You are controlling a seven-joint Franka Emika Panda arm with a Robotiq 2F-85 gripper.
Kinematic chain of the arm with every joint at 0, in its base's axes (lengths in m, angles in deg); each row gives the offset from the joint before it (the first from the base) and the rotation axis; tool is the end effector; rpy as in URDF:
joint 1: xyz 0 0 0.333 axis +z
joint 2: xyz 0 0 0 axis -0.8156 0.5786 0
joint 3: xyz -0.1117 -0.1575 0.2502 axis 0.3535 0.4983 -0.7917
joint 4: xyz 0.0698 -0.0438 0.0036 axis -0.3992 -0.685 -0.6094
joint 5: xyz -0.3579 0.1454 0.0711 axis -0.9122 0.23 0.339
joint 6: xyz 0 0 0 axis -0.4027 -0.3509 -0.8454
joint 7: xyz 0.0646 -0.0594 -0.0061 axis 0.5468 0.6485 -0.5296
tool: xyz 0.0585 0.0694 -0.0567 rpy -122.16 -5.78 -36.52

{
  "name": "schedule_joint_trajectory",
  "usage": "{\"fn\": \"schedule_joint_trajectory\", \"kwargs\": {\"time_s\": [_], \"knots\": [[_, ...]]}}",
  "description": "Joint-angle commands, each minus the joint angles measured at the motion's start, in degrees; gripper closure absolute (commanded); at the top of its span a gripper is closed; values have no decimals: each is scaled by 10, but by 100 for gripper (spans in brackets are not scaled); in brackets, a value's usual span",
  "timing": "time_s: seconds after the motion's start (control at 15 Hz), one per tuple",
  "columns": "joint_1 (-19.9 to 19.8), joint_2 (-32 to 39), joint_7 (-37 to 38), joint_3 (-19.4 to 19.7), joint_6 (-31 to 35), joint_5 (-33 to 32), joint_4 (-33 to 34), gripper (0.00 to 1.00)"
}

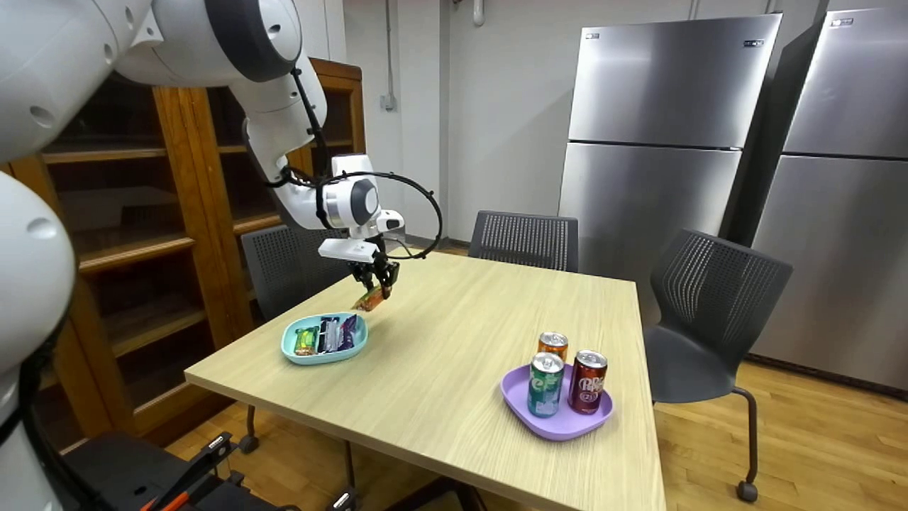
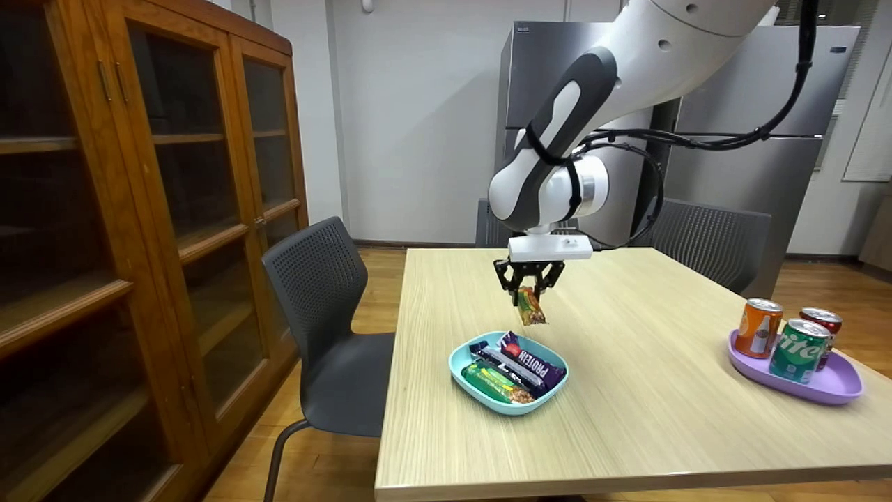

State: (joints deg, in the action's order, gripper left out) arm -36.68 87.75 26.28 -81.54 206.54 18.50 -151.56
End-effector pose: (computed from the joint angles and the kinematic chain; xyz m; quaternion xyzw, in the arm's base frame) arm 0.6858 0.1755 0.1390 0.9949 0.0414 0.0846 0.0347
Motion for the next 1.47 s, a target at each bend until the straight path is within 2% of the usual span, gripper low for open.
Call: {"fn": "schedule_joint_trajectory", "kwargs": {"time_s": [0.0,0.53,1.4], "knots": [[24,-52,-6,-6,11,-30,-76,82],[63,-80,-19,-18,7,-92,-142,82],[60,-66,-52,-33,1,-110,-147,82]]}}
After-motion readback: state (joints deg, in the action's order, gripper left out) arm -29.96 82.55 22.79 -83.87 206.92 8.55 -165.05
